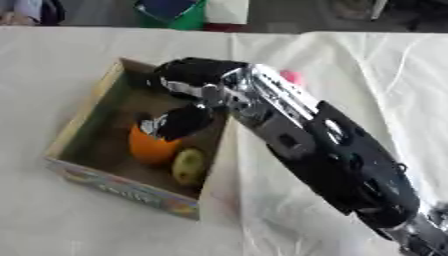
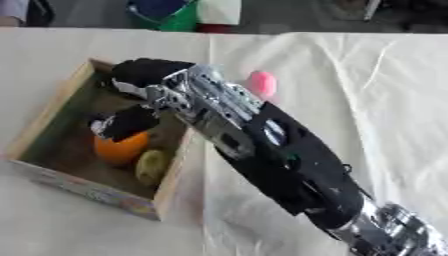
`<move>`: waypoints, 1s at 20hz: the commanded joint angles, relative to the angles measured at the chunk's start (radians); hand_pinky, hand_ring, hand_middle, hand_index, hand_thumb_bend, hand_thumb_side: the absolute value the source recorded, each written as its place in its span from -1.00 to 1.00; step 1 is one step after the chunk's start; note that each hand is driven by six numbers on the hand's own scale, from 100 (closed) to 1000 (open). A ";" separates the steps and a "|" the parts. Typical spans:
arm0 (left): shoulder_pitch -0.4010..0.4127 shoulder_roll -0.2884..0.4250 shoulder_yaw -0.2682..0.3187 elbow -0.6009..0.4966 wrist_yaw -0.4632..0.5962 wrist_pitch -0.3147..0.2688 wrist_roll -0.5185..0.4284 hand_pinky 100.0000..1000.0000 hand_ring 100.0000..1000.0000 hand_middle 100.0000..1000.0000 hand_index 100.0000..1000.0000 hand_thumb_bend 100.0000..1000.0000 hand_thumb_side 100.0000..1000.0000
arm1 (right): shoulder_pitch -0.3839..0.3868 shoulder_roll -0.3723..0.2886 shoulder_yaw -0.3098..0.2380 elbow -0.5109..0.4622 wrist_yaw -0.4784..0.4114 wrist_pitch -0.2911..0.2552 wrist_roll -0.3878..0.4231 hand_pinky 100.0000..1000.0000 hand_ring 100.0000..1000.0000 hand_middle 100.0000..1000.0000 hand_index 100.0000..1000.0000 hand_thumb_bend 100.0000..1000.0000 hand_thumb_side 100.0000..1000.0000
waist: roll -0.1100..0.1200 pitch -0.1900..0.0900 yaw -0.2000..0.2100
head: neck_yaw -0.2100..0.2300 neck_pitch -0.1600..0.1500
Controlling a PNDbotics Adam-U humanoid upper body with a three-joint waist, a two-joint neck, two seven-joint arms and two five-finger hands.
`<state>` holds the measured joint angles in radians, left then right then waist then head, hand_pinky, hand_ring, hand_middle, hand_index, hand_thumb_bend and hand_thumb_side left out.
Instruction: Pick up objects on the table and place them in the box.
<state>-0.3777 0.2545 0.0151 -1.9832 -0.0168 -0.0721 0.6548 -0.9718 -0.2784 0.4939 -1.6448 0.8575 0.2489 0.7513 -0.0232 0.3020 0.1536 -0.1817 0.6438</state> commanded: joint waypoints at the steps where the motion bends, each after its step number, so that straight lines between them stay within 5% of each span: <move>1: -0.005 0.010 0.002 -0.017 0.002 0.001 0.002 -0.17 0.16 0.14 0.44 -1.00 0.99 | -0.026 -0.037 -0.053 -0.065 -0.015 0.013 -0.026 0.48 0.65 0.57 0.93 -1.00 0.49 | 0.006 -0.021 -0.002 | 0.006 -0.011; 10: 0.001 0.013 0.006 -0.017 -0.003 0.005 0.006 -0.18 0.16 0.13 0.43 -1.00 0.99 | -0.012 -0.214 -0.201 -0.135 -0.088 0.073 -0.070 0.46 0.61 0.53 0.92 -1.00 0.04 | 0.006 -0.017 -0.011 | 0.029 -0.015; 14: 0.001 0.014 0.006 -0.017 -0.005 0.005 0.006 -0.18 0.16 0.13 0.43 -1.00 0.99 | 0.005 -0.297 -0.247 -0.099 -0.100 0.100 -0.087 0.46 0.61 0.54 0.93 -1.00 -0.16 | 0.009 -0.015 -0.014 | 0.033 -0.013; 20: 0.003 0.015 0.005 -0.017 -0.006 0.005 0.007 -0.18 0.16 0.13 0.43 -1.00 0.98 | 0.032 -0.377 -0.280 -0.017 -0.096 0.117 -0.106 0.45 0.61 0.55 0.93 -1.00 -0.18 | 0.017 -0.010 -0.014 | 0.032 0.008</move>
<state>-0.3693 0.2545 0.0155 -1.9832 -0.0180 -0.0678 0.6593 -0.9261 -0.6163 0.2326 -1.6704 0.7632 0.3614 0.6508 -0.0083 0.3093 0.1382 -0.1511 0.6442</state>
